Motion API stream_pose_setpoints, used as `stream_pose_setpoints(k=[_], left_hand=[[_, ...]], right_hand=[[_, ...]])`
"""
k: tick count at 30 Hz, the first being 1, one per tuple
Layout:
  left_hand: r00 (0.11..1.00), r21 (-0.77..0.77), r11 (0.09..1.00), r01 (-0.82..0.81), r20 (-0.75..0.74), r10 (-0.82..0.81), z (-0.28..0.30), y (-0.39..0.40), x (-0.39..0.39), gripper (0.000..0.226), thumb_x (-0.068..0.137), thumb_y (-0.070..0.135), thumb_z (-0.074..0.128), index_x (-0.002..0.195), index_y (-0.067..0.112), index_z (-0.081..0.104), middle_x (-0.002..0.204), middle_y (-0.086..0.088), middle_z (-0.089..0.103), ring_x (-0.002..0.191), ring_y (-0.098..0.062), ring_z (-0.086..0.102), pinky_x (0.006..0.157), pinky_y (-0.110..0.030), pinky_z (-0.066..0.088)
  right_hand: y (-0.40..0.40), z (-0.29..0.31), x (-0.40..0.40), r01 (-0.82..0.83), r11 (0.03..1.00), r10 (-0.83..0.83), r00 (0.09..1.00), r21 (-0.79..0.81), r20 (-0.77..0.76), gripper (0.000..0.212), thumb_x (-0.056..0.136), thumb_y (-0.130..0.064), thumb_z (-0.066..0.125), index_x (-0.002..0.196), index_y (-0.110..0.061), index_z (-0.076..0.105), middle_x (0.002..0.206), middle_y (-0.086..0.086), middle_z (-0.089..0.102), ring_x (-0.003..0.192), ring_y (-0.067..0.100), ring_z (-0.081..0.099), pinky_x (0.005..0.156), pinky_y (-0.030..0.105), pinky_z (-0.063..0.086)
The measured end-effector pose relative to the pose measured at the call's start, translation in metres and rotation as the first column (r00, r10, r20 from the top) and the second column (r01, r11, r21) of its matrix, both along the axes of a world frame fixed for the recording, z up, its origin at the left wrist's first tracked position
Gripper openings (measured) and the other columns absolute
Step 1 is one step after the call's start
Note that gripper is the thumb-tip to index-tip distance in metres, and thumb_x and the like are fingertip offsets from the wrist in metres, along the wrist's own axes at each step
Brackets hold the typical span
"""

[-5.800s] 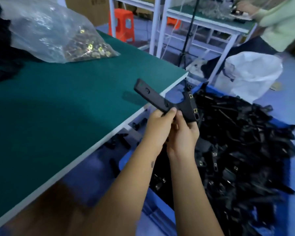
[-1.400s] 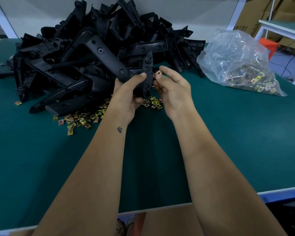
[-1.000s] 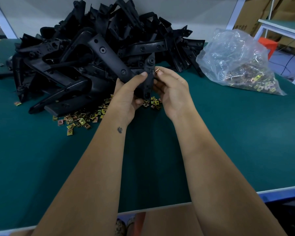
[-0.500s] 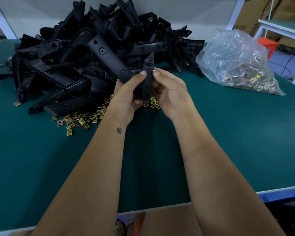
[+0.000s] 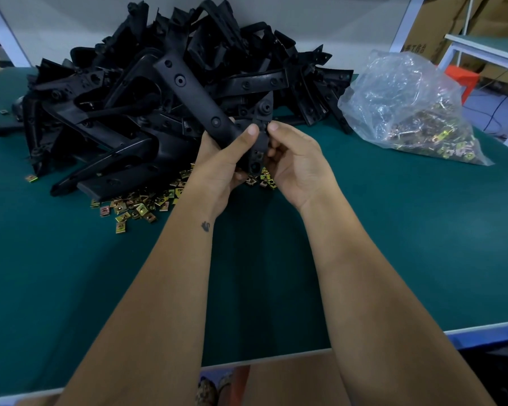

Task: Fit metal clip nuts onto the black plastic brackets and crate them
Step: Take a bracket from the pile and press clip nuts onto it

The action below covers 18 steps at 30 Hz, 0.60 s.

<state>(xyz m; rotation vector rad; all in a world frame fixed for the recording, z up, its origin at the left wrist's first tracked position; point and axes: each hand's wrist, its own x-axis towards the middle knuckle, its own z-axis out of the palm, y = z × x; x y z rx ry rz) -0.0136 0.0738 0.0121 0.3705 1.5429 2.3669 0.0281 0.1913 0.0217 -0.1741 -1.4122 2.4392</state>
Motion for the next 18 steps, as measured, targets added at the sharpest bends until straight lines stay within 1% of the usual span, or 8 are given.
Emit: stream_pose_setpoints(k=[1, 3, 4, 5, 7, 9, 14, 18], left_hand=[[1.0, -0.013, 1.0, -0.003, -0.013, 0.003, -0.0002, -0.0008, 0.0001, 0.052, 0.084, 0.031, 0.077, 0.129, 0.018, 0.052, 0.121, 0.002, 0.07, 0.107, -0.017, 0.069, 0.069, -0.028, 0.055], [0.999, -0.042, 0.999, -0.015, -0.037, 0.013, -0.0006, -0.0013, 0.0003, 0.055, 0.086, 0.031, 0.076, 0.132, 0.017, 0.05, 0.124, 0.0, 0.069, 0.109, -0.018, 0.067, 0.062, -0.024, 0.053], [0.999, -0.051, 0.999, -0.014, -0.049, 0.012, -0.001, -0.0014, 0.0001, 0.056, 0.086, 0.03, 0.076, 0.133, 0.016, 0.05, 0.126, -0.002, 0.068, 0.111, -0.02, 0.067, 0.062, -0.024, 0.053], [0.998, -0.051, 0.999, -0.009, -0.056, 0.006, -0.0014, -0.0012, 0.0, 0.056, 0.087, 0.029, 0.075, 0.134, 0.015, 0.049, 0.126, -0.004, 0.067, 0.112, -0.022, 0.067, 0.066, -0.028, 0.055], [0.998, -0.042, 0.999, 0.007, -0.065, -0.009, -0.0014, -0.0009, 0.0002, 0.056, 0.087, 0.027, 0.074, 0.135, 0.014, 0.047, 0.126, -0.006, 0.068, 0.112, -0.023, 0.067, 0.081, -0.038, 0.059], [0.997, -0.048, 0.999, 0.003, -0.079, -0.007, -0.0012, -0.0012, 0.001, 0.055, 0.088, 0.026, 0.074, 0.134, 0.014, 0.047, 0.124, -0.006, 0.068, 0.111, -0.024, 0.068, 0.091, -0.046, 0.057], [0.996, -0.072, 0.997, -0.026, -0.083, 0.02, -0.0022, -0.0018, 0.0027, 0.056, 0.087, 0.027, 0.075, 0.134, 0.014, 0.046, 0.125, -0.004, 0.068, 0.114, -0.025, 0.066, 0.099, -0.058, 0.05], [0.997, -0.084, 0.996, -0.031, -0.071, 0.025, -0.001, -0.0032, 0.0032, 0.052, 0.088, 0.028, 0.074, 0.132, 0.017, 0.047, 0.123, -0.002, 0.069, 0.114, -0.024, 0.066, 0.1, -0.059, 0.049]], right_hand=[[0.0007, -0.0008, 0.0001, 0.002, 1.0, -0.002, 1.0, 0.005, -0.008, 0.02, 0.093, -0.003, 0.059, 0.075, -0.011, 0.064, 0.07, 0.003, 0.054, 0.069, 0.017, 0.046, 0.076, 0.029, 0.042], [0.0017, -0.002, 0.0003, 0.009, 1.0, -0.009, 1.0, 0.027, -0.015, 0.022, 0.093, -0.003, 0.059, 0.073, -0.012, 0.063, 0.06, -0.005, 0.055, 0.062, 0.01, 0.045, 0.068, 0.024, 0.043], [0.0015, -0.0024, 0.0007, 0.01, 0.999, -0.01, 1.0, 0.035, -0.015, 0.022, 0.093, -0.003, 0.059, 0.073, -0.012, 0.062, 0.058, -0.007, 0.055, 0.059, 0.008, 0.045, 0.065, 0.022, 0.043], [0.0014, -0.0028, 0.0006, 0.008, 0.999, -0.007, 1.0, 0.035, -0.016, 0.022, 0.093, -0.004, 0.058, 0.073, -0.013, 0.062, 0.057, -0.009, 0.056, 0.057, 0.006, 0.045, 0.063, 0.02, 0.044], [0.0009, -0.0034, 0.0004, -0.008, 1.0, 0.009, 1.0, 0.022, -0.03, 0.025, 0.093, -0.004, 0.058, 0.071, -0.014, 0.061, 0.058, -0.009, 0.058, 0.056, 0.005, 0.047, 0.064, 0.02, 0.046], [0.0002, -0.0036, -0.0001, -0.026, 1.0, 0.026, 0.999, 0.01, -0.047, 0.027, 0.094, -0.004, 0.058, 0.07, -0.015, 0.061, 0.061, -0.008, 0.062, 0.057, 0.005, 0.05, 0.067, 0.02, 0.047], [-0.0016, -0.0035, -0.0015, -0.013, 1.0, 0.013, 1.0, 0.012, -0.027, 0.022, 0.095, -0.005, 0.057, 0.075, -0.013, 0.061, 0.062, -0.009, 0.061, 0.055, 0.004, 0.046, 0.062, 0.018, 0.045], [-0.0033, -0.0031, -0.0022, 0.002, 1.0, -0.001, 1.0, 0.026, -0.019, 0.022, 0.094, -0.005, 0.059, 0.074, -0.014, 0.062, 0.061, -0.009, 0.06, 0.055, 0.004, 0.044, 0.063, 0.019, 0.041]])
